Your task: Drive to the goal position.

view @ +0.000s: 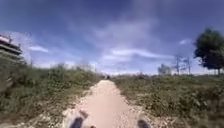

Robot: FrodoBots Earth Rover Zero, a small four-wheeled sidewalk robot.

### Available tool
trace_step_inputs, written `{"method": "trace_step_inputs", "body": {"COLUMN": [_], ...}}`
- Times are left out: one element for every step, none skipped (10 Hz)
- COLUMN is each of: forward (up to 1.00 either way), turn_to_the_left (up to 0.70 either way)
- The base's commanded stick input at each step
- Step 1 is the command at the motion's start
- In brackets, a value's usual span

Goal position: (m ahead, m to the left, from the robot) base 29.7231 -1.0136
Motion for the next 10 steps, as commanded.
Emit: {"method": "trace_step_inputs", "body": {"forward": [1.0,1.0,1.0,1.0,1.0,1.0,1.0,1.0,1.0,1.0], "turn_to_the_left": [0.0,0.0,0.0,0.0,0.0,0.0,-0.38,-0.35,0.0,-0.05]}}
